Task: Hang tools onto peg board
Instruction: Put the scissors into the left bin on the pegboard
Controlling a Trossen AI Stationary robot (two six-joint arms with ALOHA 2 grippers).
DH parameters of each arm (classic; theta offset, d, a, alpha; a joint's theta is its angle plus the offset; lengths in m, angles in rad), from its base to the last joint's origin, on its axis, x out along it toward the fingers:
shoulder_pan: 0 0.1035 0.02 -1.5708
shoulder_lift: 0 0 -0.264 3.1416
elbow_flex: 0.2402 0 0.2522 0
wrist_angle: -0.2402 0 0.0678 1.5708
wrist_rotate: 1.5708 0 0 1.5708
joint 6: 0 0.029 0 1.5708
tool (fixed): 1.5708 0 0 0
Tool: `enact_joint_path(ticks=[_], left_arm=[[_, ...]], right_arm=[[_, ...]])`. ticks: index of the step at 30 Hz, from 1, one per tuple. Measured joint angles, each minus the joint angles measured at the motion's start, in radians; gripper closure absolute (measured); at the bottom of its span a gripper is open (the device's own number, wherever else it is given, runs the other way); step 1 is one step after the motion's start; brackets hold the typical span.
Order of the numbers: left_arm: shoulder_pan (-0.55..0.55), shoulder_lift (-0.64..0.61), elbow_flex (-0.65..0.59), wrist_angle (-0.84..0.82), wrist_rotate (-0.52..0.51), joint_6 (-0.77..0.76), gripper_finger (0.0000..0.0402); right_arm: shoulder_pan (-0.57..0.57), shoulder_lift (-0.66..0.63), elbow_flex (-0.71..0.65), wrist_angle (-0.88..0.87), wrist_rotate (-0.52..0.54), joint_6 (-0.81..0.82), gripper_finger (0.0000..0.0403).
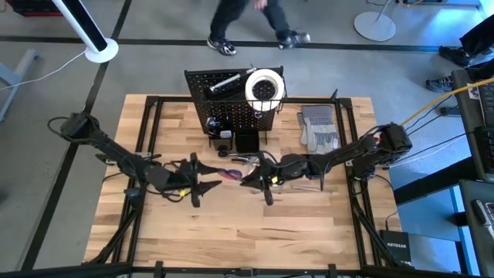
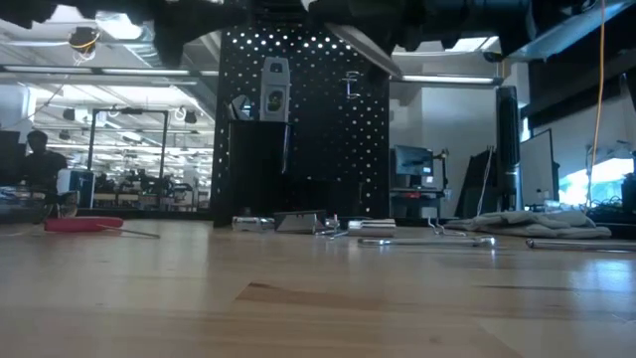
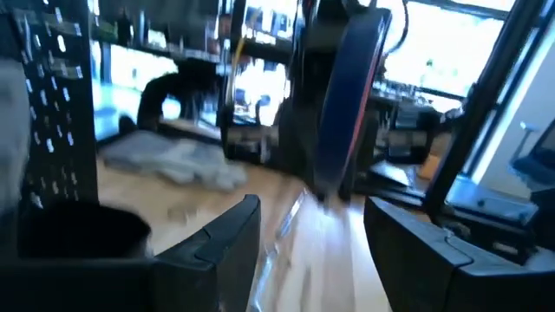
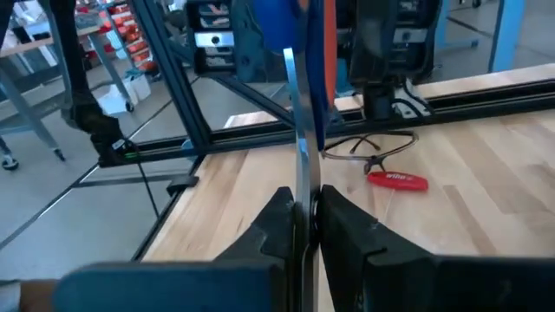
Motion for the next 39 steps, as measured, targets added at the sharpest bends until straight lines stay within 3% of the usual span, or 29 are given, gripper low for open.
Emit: enact_joint_path(ticks=[11, 23, 30, 34, 39], left_arm=[[0.128, 0.074, 0.082, 0.032, 0.182, 0.051, 0.0208], [0.154, 0.105, 0.122, 0.024, 0.341, 0.082, 0.0208], [0.192, 0.105, 0.122, 0.064, 0.352, 0.079, 0.0209], [0.217, 0.109, 0.122, 0.079, 0.383, 0.079, 0.0232], [0.227, 0.109, 0.122, 0.084, 0.43, 0.081, 0.0289]], right_arm=[[0.002, 0.084, 0.0, 0.074, -0.022, 0.029, 0.0365], [-0.006, 0.088, 0.0, 0.092, -0.026, 0.024, 0.0365], [-0.005, 0.088, 0.0, 0.098, -0.026, 0.024, 0.0365], [-0.005, 0.088, 0.0, 0.098, -0.026, 0.024, 0.0365], [-0.005, 0.088, 0.0, 0.099, -0.017, 0.009, 0.0365]])
